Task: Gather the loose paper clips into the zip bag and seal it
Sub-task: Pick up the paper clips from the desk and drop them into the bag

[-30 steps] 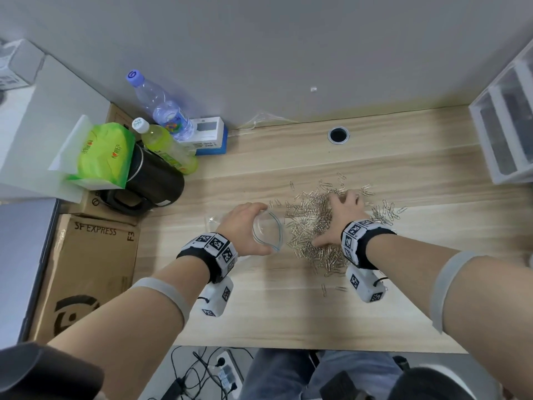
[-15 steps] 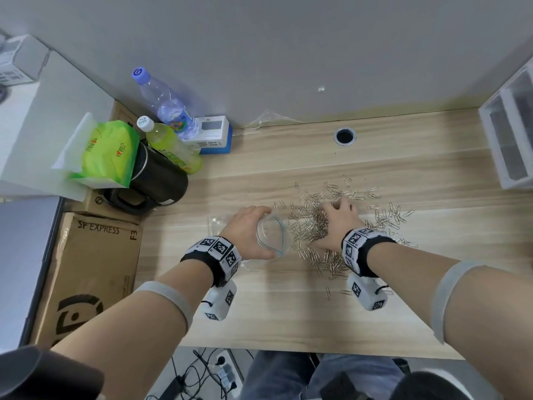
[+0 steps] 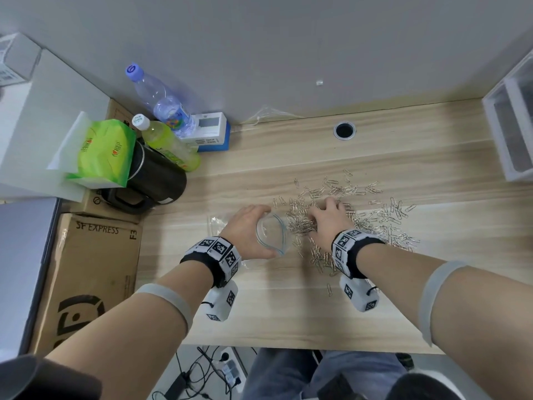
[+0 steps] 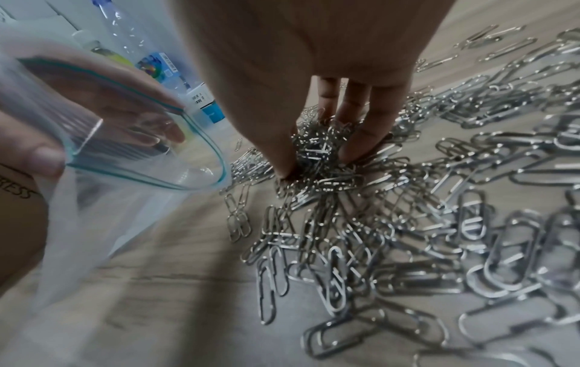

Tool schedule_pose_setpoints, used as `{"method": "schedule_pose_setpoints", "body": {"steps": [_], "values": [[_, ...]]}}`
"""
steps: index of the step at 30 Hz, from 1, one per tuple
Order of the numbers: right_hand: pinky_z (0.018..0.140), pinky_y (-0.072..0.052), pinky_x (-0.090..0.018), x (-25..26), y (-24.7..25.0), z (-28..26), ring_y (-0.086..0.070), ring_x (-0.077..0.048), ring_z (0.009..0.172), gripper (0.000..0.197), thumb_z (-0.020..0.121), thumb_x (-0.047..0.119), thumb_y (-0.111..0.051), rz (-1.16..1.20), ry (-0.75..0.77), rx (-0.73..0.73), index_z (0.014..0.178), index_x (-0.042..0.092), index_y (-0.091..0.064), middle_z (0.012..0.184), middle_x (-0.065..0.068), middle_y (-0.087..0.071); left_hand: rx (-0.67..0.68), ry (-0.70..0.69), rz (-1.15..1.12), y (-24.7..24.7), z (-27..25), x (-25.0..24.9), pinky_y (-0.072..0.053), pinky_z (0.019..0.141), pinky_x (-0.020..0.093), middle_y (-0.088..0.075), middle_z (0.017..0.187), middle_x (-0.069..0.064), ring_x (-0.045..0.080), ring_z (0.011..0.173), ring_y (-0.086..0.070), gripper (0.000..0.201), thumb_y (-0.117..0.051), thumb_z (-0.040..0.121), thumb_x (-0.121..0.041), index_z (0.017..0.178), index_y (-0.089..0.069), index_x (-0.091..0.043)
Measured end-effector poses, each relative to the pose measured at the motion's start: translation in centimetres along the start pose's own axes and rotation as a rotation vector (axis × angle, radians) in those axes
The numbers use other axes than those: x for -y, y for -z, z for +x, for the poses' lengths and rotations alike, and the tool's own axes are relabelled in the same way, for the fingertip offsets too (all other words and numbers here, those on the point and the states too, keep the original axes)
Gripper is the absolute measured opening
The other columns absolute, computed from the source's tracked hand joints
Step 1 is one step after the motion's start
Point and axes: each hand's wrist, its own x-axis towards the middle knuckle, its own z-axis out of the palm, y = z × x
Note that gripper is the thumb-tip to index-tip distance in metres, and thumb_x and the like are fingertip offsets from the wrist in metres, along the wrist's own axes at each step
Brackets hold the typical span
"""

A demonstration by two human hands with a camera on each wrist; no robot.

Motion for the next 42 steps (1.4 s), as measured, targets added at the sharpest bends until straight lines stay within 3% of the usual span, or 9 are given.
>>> {"method": "schedule_pose_setpoints", "body": {"steps": [6,9,15,19,22,29,35,39,42], "values": [[0.108,-0.040,-0.040,-0.4,0.6,0.3,-0.042,-0.030,0.122,0.027,0.082,0.003,-0.062,-0.001,0.010,0.031,0.104,0.017,-0.064,0.126,-0.008,-0.047,0.011,0.005,-0.007,0.2,-0.1,-0.4,-0.036,0.109,0.033,-0.050,0.137,-0.002,0.017,0.127,-0.044,0.104,-0.087,0.054,-0.053,0.142,-0.042,-0.020],[0.096,-0.050,-0.034,-0.7,1.3,0.4,-0.058,-0.026,0.109,0.029,0.081,-0.002,-0.062,0.001,-0.004,0.049,0.104,0.014,-0.070,0.117,-0.008,-0.061,0.028,0.010,-0.013,0.2,-0.2,-0.5,-0.036,0.109,0.033,-0.048,0.139,-0.002,0.017,0.129,-0.043,0.105,-0.087,0.053,-0.053,0.142,-0.041,-0.021],[0.087,-0.056,-0.031,-0.3,4.6,0.2,-0.066,-0.019,0.097,0.019,0.086,0.012,-0.067,0.059,-0.037,0.044,0.101,0.019,-0.074,0.106,0.001,-0.071,0.055,0.016,-0.012,0.8,-0.3,-0.9,-0.037,0.111,0.036,-0.047,0.140,-0.004,0.017,0.131,-0.042,0.110,-0.084,0.049,-0.059,0.143,-0.039,-0.024],[0.065,-0.053,-0.023,1.3,7.0,0.0,-0.066,-0.014,0.072,0.006,0.078,0.022,-0.075,0.240,0.023,0.098,0.083,0.026,-0.073,0.081,0.006,-0.072,0.077,0.023,0.001,1.5,-0.1,-1.5,-0.037,0.111,0.036,-0.047,0.142,-0.003,0.017,0.132,-0.042,0.112,-0.083,0.047,-0.060,0.144,-0.038,-0.024],[0.063,-0.057,-0.026,3.1,7.6,-0.3,-0.067,-0.016,0.060,0.011,0.074,0.020,-0.080,0.374,0.098,0.155,0.082,0.023,-0.073,0.067,0.010,-0.067,0.068,0.025,0.006,1.7,0.1,-2.0,-0.041,0.107,0.037,-0.052,0.136,-0.003,0.018,0.126,-0.048,0.114,-0.079,0.040,-0.064,0.140,-0.042,-0.024],[0.077,-0.055,-0.029,7.1,4.9,-1.0,-0.065,-0.011,0.073,0.018,0.072,0.017,-0.080,0.539,0.207,0.265,0.070,0.033,-0.072,0.075,0.011,-0.070,0.039,0.042,-0.158,1.2,0.0,-2.0,-0.057,0.085,0.034,-0.064,0.106,-0.016,0.006,0.095,-0.064,0.089,-0.088,0.040,-0.055,0.119,-0.054,-0.035],[0.077,-0.054,-0.023,7.6,3.4,-1.5,-0.065,-0.013,0.083,0.030,0.075,-0.001,-0.071,0.589,0.190,0.352,0.095,0.020,-0.078,0.092,0.003,-0.073,0.054,0.032,-0.209,1.4,-1.0,-1.7,-0.055,0.079,0.023,-0.068,0.096,-0.016,0.001,0.086,-0.066,0.069,-0.090,0.049,-0.041,0.109,-0.057,-0.036],[0.073,-0.058,-0.041,6.7,3.9,-1.5,-0.065,-0.022,0.072,0.038,0.074,-0.010,-0.061,0.685,0.054,0.333,0.074,0.025,-0.077,0.084,-0.009,-0.073,0.077,0.047,-0.202,1.4,-1.3,-1.5,-0.053,0.075,0.019,-0.066,0.096,-0.016,0.004,0.086,-0.064,0.071,-0.091,0.051,-0.038,0.113,-0.056,-0.032],[0.078,-0.061,-0.041,4.8,4.8,-1.0,-0.067,-0.021,0.073,0.018,0.081,0.004,-0.065,0.521,-0.049,0.188,0.084,0.019,-0.074,0.089,-0.008,-0.073,0.093,0.070,-0.145,1.5,-1.2,-1.4,-0.054,0.083,0.027,-0.061,0.104,-0.014,0.006,0.093,-0.061,0.085,-0.086,0.046,-0.051,0.122,-0.053,-0.032]]}}
